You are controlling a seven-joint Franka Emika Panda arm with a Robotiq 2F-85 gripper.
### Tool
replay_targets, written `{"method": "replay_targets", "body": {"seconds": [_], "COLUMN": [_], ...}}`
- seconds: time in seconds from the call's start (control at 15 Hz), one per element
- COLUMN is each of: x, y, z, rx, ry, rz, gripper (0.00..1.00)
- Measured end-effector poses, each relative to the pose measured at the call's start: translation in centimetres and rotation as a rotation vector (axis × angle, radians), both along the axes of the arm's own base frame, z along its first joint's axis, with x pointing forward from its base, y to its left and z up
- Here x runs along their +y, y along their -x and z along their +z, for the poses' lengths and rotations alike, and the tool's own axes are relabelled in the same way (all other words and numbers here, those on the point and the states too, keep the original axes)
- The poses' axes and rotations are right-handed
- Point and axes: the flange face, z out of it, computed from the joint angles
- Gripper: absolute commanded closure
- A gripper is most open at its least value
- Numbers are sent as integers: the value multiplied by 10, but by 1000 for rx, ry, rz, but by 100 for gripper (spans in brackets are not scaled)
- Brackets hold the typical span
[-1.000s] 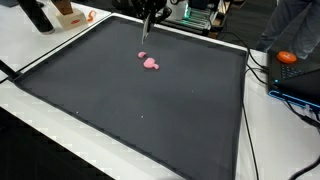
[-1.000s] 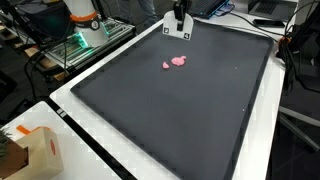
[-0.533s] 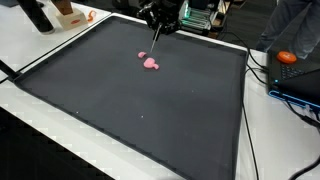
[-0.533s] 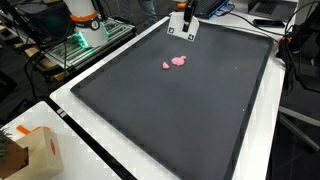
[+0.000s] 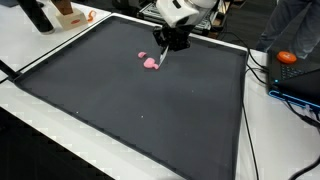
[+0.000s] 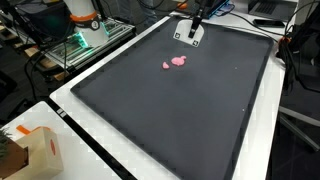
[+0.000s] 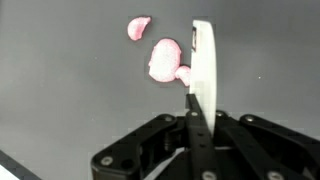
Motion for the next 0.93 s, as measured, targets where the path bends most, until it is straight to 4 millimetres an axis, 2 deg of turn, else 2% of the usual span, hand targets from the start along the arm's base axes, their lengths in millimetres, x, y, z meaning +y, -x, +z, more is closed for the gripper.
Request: {"method": "replay_targets", "body": {"seconds": [0.33, 0.93], "x": [9, 1], "y": [-12, -35], "z": [-15, -21], "rx": [11, 14], "ry": [0, -23], "rz": [9, -17], "gripper": [99, 99]}}
